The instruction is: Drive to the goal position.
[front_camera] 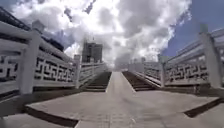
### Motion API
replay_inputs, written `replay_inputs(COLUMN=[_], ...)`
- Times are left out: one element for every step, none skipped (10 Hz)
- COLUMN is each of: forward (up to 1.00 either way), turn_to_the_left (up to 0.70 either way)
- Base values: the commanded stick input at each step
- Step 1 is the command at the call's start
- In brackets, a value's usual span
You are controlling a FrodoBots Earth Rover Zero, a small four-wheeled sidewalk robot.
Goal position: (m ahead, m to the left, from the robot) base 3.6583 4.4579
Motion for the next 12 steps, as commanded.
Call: replay_inputs(forward=[0.70,0.70,0.70,0.70,0.70,0.70,0.70,0.70,0.70,0.70,0.70,0.70], turn_to_the_left=[0.00,0.00,0.00,0.00,0.00,0.00,0.00,0.00,0.00,0.00,0.00,0.00])
